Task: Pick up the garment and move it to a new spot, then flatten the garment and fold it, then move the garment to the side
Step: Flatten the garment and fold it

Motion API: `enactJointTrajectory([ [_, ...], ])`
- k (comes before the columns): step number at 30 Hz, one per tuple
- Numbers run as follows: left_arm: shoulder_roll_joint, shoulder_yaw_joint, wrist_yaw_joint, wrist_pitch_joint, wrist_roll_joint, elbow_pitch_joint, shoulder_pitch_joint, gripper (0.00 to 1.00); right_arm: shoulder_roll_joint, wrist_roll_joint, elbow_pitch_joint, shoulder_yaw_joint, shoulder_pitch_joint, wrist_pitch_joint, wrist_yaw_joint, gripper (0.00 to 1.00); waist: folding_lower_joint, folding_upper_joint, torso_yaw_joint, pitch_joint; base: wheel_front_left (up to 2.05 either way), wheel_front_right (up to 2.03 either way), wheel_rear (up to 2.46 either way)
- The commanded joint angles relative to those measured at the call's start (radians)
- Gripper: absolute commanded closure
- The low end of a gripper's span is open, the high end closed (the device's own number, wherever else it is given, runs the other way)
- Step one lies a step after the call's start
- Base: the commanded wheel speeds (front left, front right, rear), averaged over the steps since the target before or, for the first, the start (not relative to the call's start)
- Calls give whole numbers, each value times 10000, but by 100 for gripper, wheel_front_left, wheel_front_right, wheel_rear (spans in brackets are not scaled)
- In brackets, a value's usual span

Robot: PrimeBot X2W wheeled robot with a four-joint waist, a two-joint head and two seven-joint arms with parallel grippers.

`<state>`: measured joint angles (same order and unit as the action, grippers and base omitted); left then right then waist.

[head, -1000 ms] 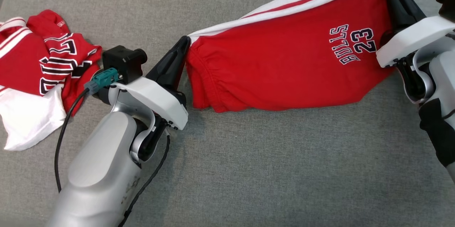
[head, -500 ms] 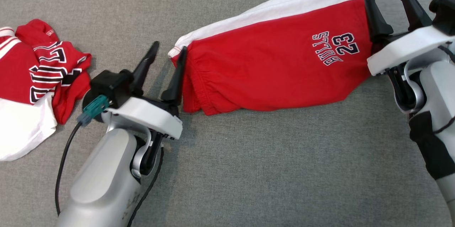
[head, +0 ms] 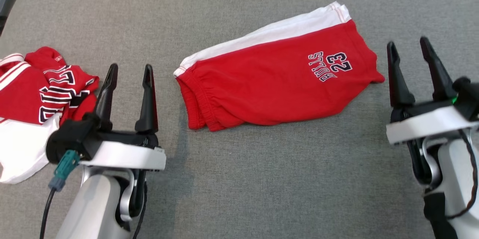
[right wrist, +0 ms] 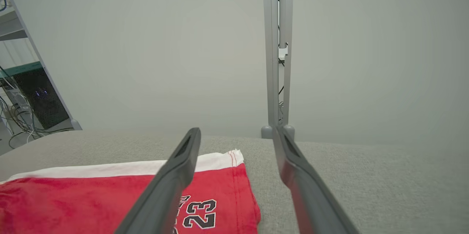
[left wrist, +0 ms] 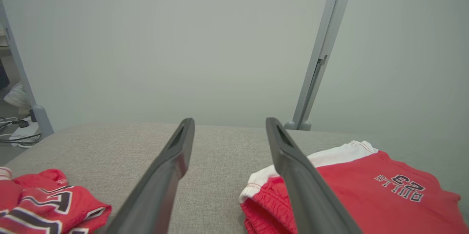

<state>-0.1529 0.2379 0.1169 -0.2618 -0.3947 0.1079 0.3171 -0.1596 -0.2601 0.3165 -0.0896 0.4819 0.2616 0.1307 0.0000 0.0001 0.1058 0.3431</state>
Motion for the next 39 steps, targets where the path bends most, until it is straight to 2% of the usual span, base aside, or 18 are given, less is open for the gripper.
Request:
enactJointTrajectory([
  [1, -33, -178, 8, -37, 198, -59, -356, 0, 66, 139, -188, 163, -520, 47, 1, 0, 0, -1, -110, -272, 0, 0, 0],
  [16, 88, -537, -156, -39, 363, 459, -1654, 0, 470, 574, -1141, 723, -2782, 48, 1, 0, 0, -1, -395, -1121, 0, 0, 0],
  [39, -17, -216, -135, 235, 229, 557, -1593, 0, 454, 557, -1137, 803, -2739, 47, 1, 0, 0, -1, -263, -1095, 0, 0, 0],
])
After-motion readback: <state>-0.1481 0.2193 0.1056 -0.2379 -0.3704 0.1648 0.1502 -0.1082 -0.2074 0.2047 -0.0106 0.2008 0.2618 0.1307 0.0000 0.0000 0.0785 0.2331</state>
